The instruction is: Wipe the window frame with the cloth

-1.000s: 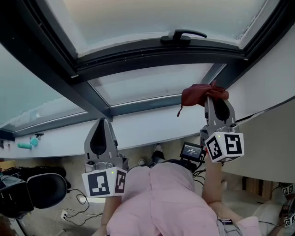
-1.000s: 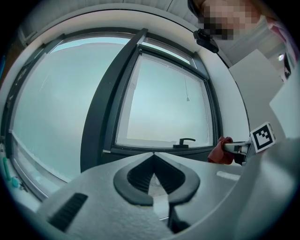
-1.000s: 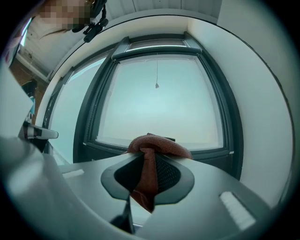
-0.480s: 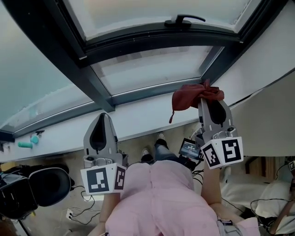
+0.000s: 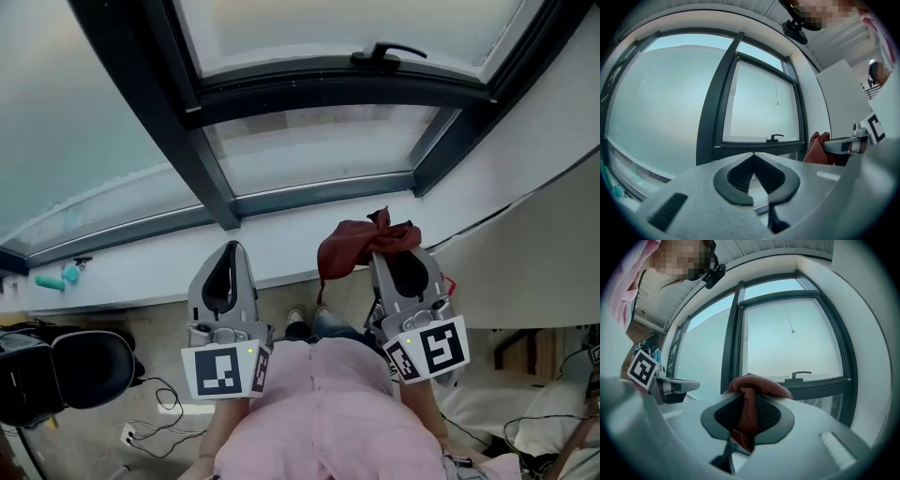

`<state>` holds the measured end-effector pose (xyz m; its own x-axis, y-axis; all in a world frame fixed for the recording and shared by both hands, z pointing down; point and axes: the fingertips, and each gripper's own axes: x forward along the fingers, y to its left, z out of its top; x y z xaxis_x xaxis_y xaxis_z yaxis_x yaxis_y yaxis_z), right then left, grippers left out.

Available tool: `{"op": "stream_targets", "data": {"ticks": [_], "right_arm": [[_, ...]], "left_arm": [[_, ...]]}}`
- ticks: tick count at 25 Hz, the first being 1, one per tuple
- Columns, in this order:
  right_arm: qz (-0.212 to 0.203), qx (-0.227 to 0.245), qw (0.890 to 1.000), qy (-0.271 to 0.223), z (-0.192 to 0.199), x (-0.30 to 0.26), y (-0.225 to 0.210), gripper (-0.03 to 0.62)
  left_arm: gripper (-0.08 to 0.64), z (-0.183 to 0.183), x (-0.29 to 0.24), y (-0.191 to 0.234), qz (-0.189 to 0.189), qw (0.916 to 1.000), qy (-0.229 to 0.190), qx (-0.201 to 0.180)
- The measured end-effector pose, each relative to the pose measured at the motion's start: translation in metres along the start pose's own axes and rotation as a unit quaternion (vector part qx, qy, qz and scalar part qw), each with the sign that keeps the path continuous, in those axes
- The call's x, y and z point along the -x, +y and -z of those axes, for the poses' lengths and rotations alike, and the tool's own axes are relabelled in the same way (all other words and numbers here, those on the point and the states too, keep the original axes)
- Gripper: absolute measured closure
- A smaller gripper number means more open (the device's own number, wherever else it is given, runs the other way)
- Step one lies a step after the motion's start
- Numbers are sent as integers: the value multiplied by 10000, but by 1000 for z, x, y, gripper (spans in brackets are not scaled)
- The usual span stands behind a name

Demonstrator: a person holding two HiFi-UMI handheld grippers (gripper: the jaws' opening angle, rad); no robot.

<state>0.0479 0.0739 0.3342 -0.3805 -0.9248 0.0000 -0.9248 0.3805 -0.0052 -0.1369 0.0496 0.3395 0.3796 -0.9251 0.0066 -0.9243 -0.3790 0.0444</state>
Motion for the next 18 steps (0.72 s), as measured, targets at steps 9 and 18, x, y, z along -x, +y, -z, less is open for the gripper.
{"op": "stream_targets", "data": {"ticks": [9,18], "right_arm": [[-97,98,9993,342,14,10,9,526],[18,110,9996,278,4,11,-6,526]], "left_arm": [[563,6,8,-17,-37,9995,265,-147],[563,1,0,-34,166,9993,322,-120]]}}
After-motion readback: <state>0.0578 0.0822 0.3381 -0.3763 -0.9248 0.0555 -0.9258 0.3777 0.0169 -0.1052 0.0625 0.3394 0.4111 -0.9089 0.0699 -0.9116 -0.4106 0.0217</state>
